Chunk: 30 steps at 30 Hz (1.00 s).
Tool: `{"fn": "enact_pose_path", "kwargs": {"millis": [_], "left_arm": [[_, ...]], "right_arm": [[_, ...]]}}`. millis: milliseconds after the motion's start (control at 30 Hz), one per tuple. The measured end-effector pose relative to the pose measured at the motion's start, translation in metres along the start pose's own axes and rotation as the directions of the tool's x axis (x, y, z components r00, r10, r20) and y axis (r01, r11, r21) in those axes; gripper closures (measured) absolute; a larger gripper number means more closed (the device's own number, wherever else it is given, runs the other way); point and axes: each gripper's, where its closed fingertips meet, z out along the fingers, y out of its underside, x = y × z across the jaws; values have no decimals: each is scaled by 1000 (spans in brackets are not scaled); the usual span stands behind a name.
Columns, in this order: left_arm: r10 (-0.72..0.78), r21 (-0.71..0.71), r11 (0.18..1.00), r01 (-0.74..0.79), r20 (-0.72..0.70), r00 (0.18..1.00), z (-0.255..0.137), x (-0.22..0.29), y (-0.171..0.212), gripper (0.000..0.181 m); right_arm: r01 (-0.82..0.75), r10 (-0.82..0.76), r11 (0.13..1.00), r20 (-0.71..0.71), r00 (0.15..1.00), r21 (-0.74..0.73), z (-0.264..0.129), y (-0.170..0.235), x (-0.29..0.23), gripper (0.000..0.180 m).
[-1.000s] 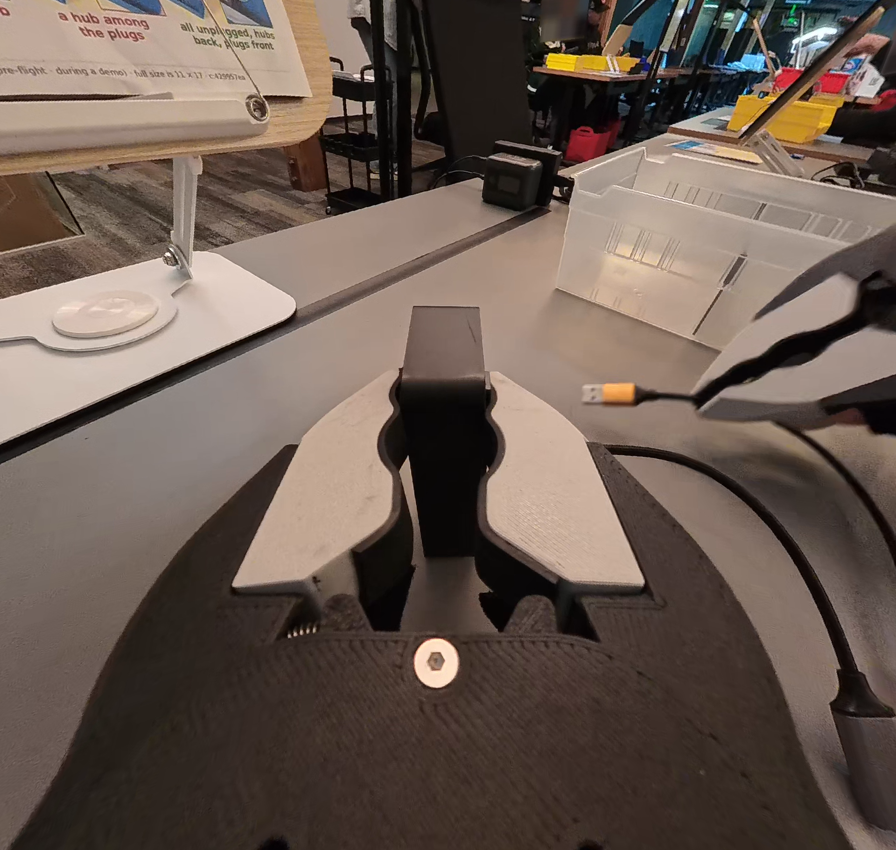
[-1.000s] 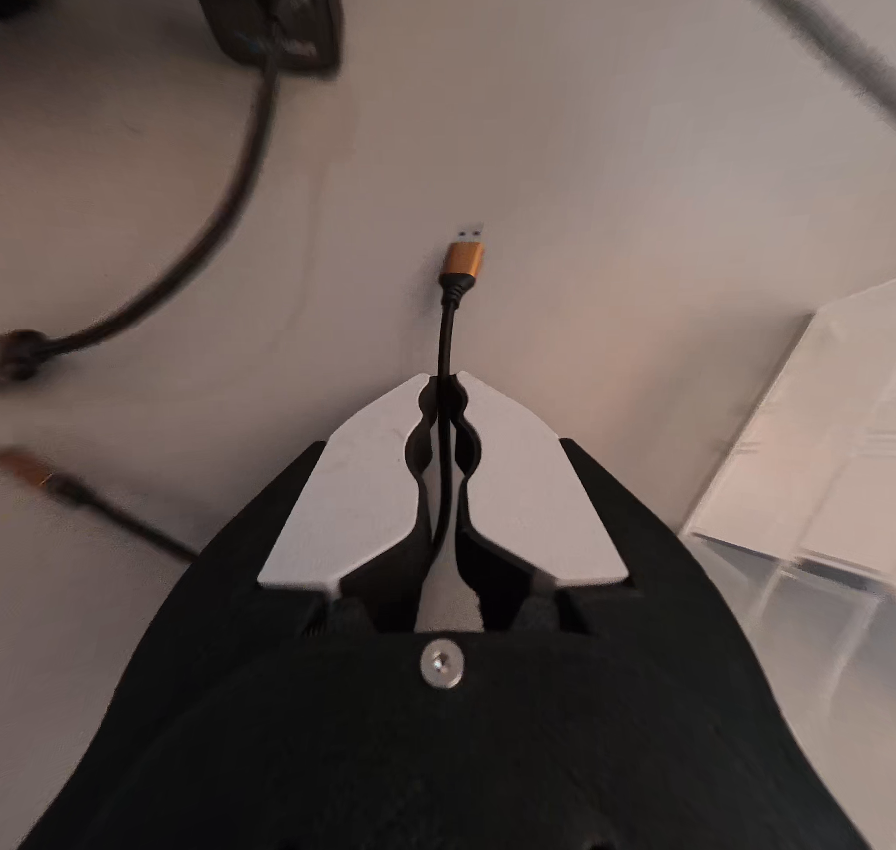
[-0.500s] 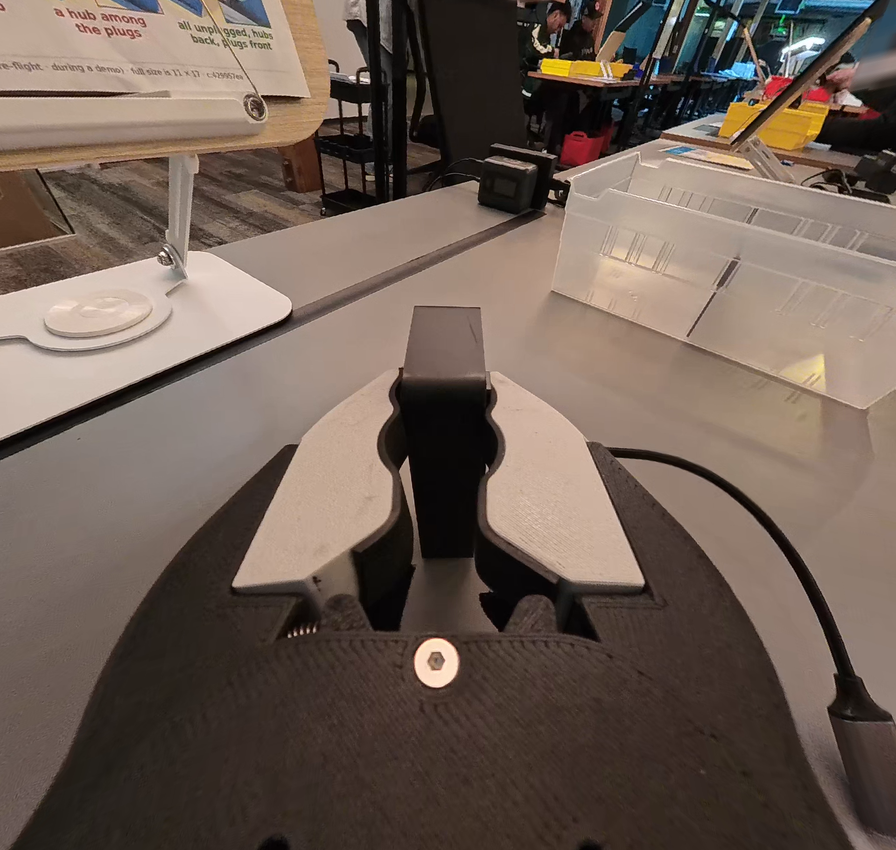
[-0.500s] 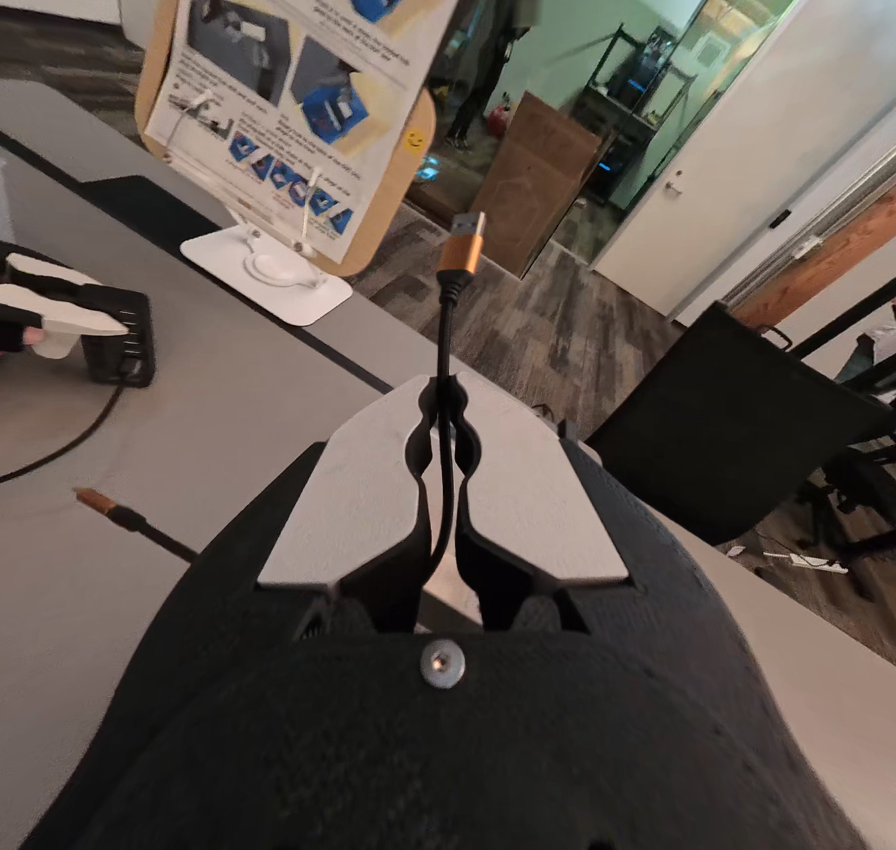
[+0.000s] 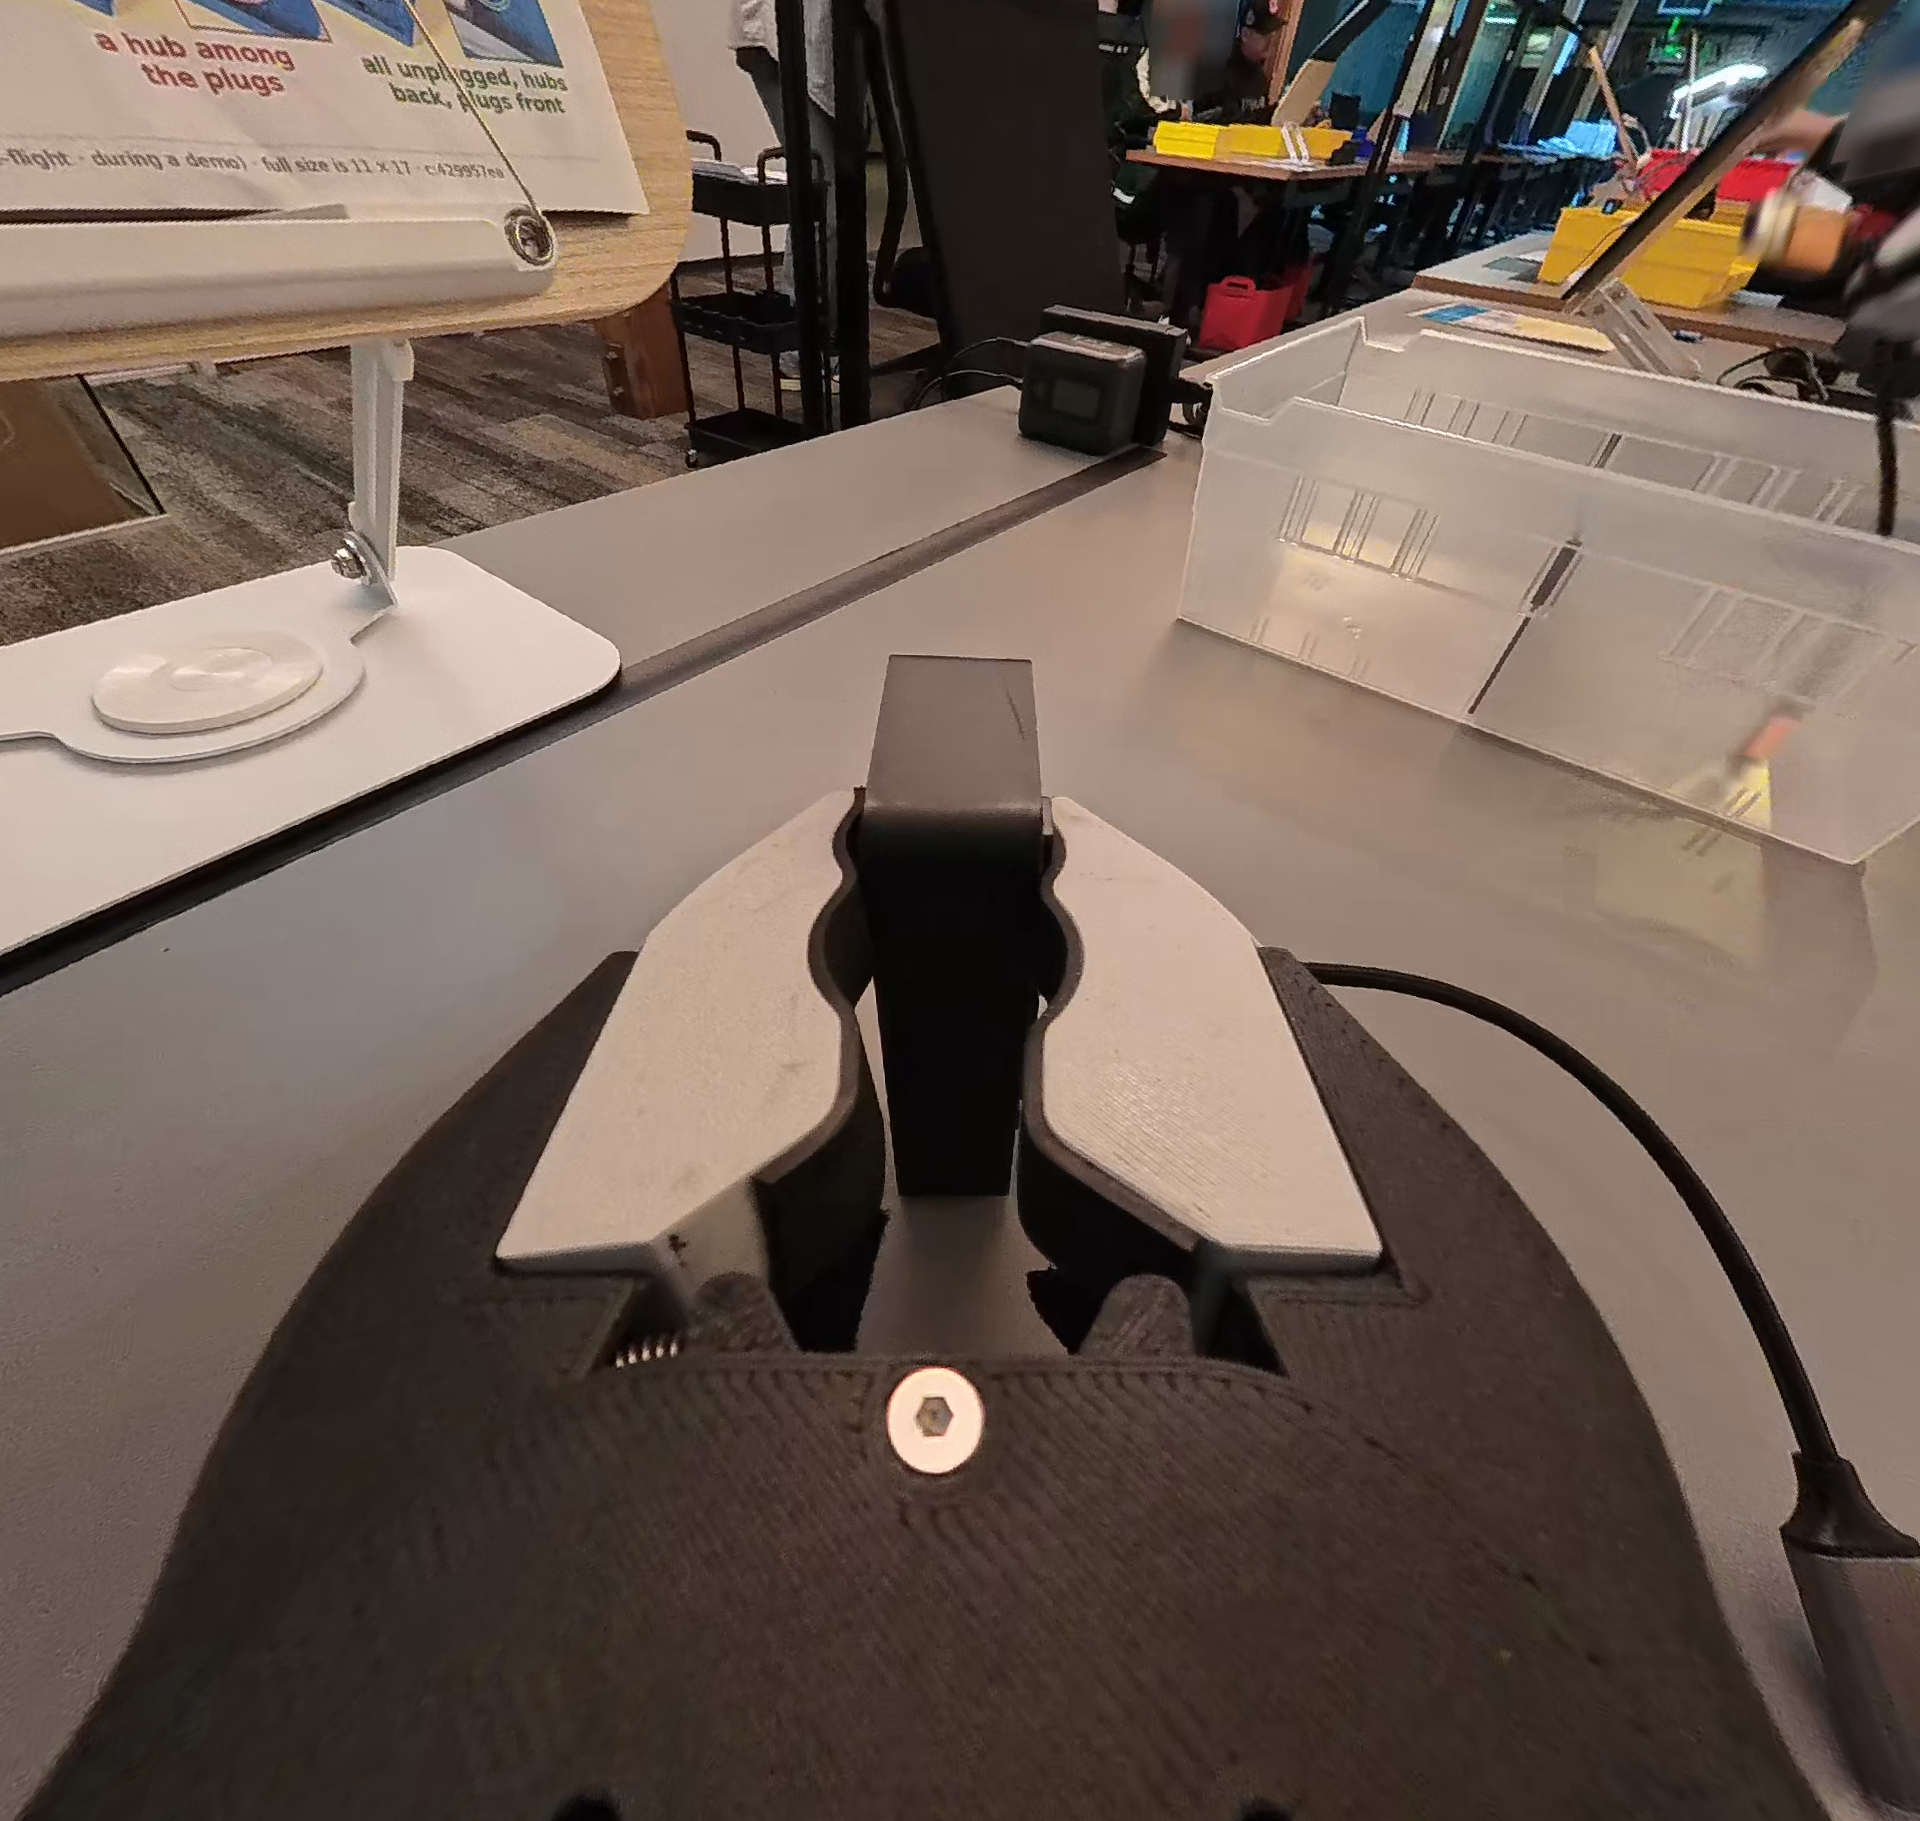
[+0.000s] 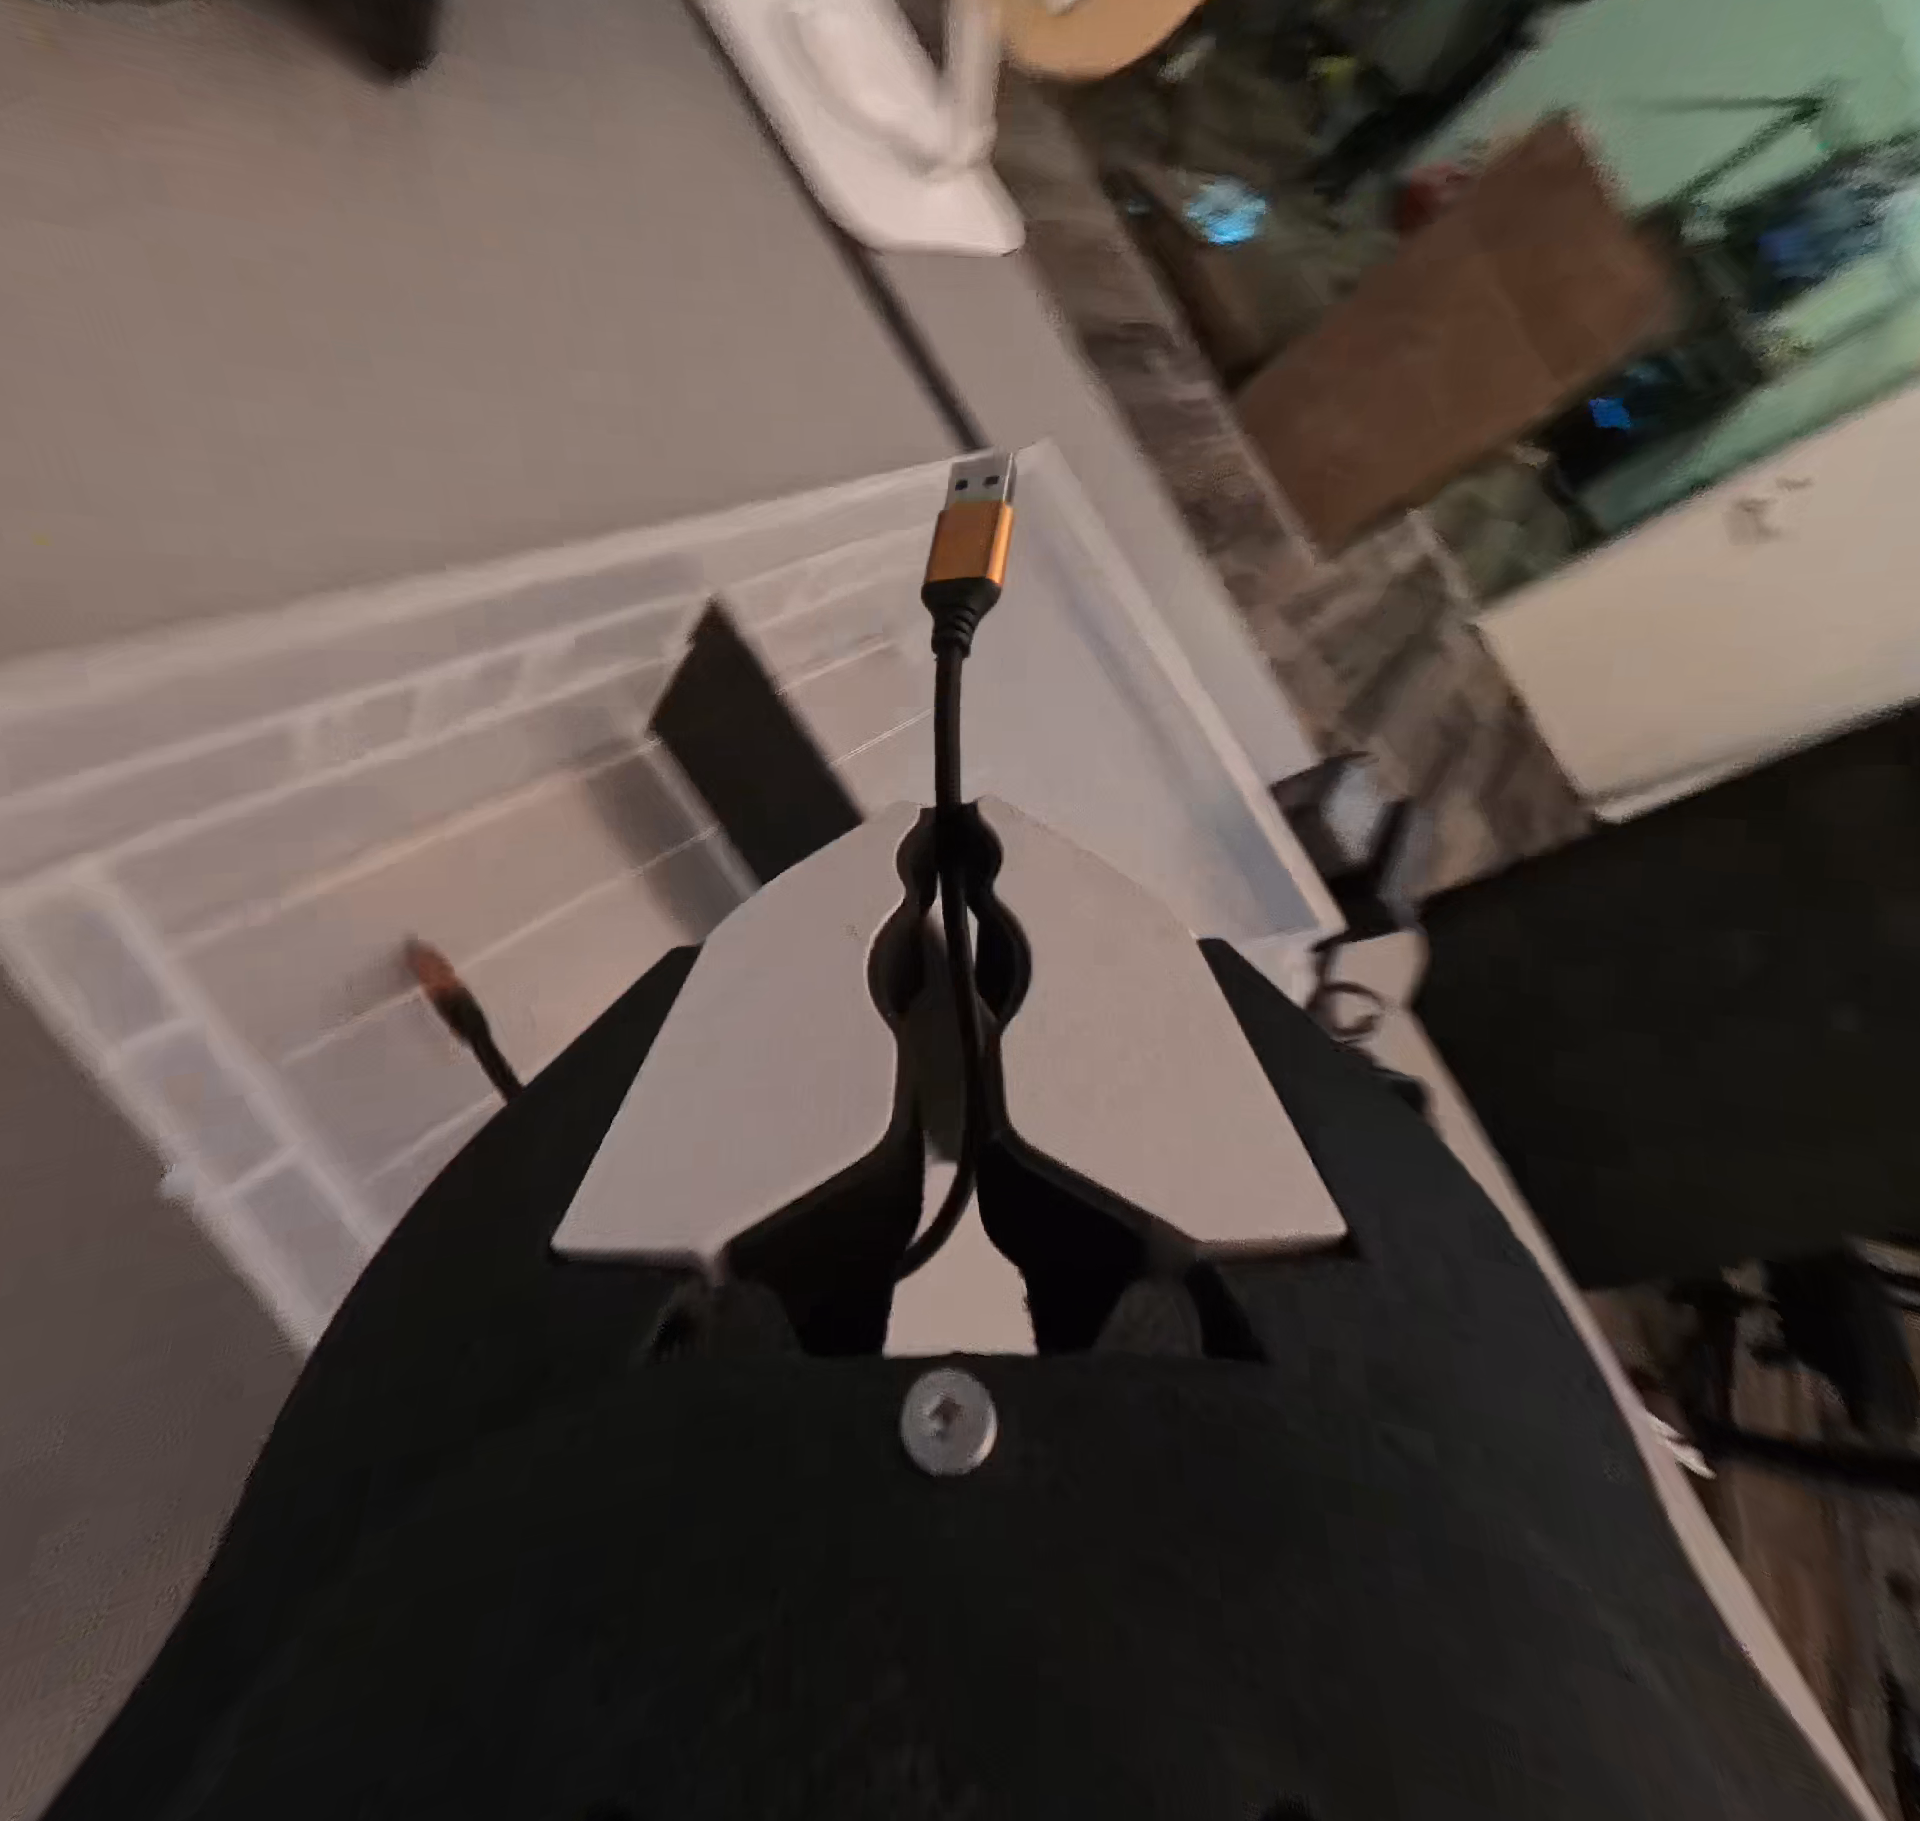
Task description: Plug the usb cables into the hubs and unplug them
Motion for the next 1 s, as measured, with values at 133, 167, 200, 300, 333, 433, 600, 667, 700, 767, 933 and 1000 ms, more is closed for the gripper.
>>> {"fn": "enact_pose_path", "kwargs": {"millis": [133,167,200,300,333,433,600,667,700,767,933,1000], "left_arm": [[-7,1,1000,7,-6,1000,0,1,0,155],[-10,1,1000,10,-9,1000,1,1,0,155],[-11,1,1000,11,-11,1000,1,1,0,155],[-6,0,1000,6,-15,1000,1,3,0,155],[-5,0,1000,5,-14,1000,1,3,0,155],[-1,0,1000,1,-13,1000,1,3,0,155],[-8,-1,1000,8,-16,1000,2,3,0,155],[-10,-1,1000,10,-15,1000,3,2,0,155],[-8,-1,1000,8,-14,1000,3,2,0,155],[0,-1,1000,0,-12,1000,3,3,0,155],[5,-3,1000,-5,2,1000,2,2,0,155],[-9,0,1000,9,14,1000,1,-1,0,155]], "right_arm": [[-25,70,988,298,952,-149,11,40,-48,175],[9,69,976,350,934,-218,13,53,-57,175],[57,61,957,389,919,-285,15,64,-63,175],[166,13,896,397,918,-413,27,84,-67,173],[162,18,891,389,921,-424,30,83,-65,170],[71,50,924,303,952,-376,34,65,-45,144],[-139,151,976,62,987,-169,16,-3,1,150],[-235,237,971,-61,970,37,11,-62,7,151],[-267,283,951,-96,954,156,10,-94,2,150],[-297,361,879,-114,925,374,18,-152,-25,152],[-430,448,838,29,894,337,145,-188,-132,149],[-488,484,844,79,872,220,192,-179,-156,149]]}}
